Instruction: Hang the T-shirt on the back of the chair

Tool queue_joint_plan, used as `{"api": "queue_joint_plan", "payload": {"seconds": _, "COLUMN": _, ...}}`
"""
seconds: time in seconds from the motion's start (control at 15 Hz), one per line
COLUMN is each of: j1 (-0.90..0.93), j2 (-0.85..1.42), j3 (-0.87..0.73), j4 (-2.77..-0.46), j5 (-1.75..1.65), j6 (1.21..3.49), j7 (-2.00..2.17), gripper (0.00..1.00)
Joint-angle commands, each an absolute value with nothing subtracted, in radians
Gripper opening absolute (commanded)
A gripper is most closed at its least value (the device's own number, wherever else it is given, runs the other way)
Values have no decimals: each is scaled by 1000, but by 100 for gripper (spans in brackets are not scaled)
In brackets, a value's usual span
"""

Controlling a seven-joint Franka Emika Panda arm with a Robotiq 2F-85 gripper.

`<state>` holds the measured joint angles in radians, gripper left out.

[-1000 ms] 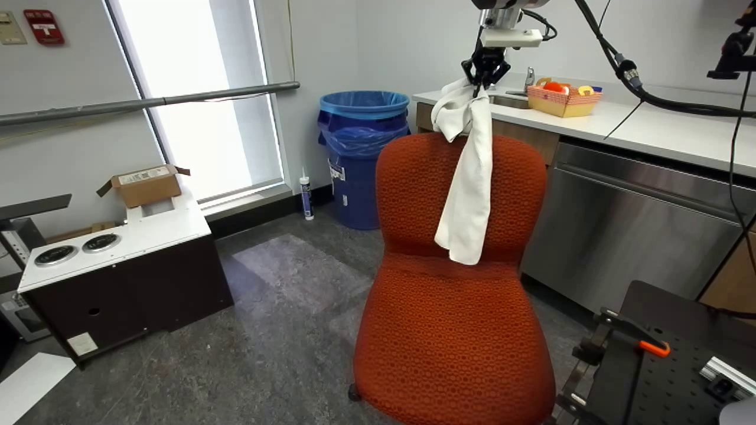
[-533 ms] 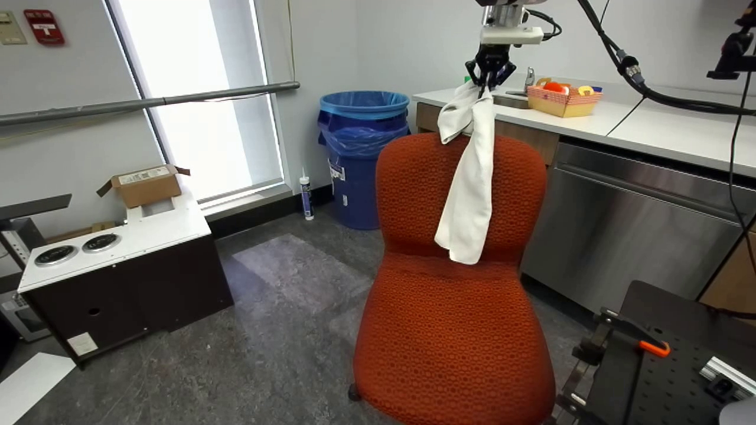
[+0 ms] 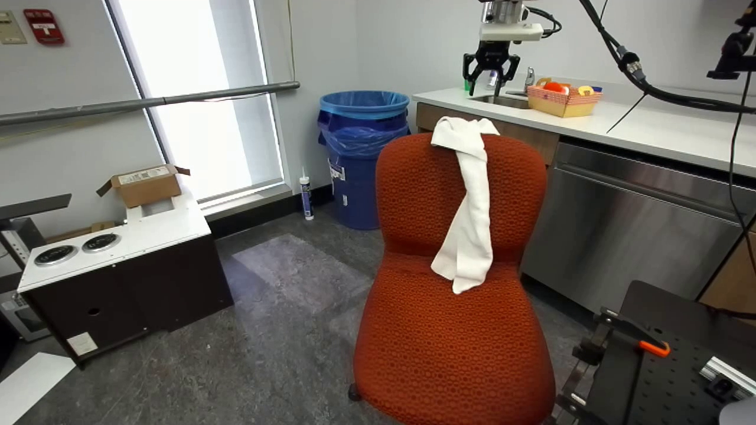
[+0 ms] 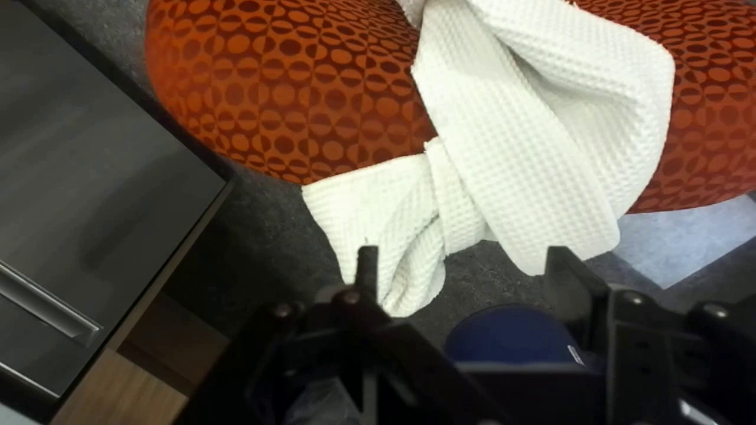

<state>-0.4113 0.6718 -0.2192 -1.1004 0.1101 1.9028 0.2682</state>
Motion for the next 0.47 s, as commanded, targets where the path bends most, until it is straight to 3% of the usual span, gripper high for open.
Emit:
{"api": "queue_joint_plan", "payload": {"seconds": 0.0, "j1": -428, "j2": 705, "j3": -215, "j4": -1019, "j5": 120, "j6": 1820, "j7": 238, "gripper": 100}}
{"api": "queue_joint_plan", "payload": {"seconds": 0.4, "j1": -411, "j2": 673, "j3": -219, "j4": -1095, "j5": 110, "j6": 1863, "j7": 254, "gripper": 100}}
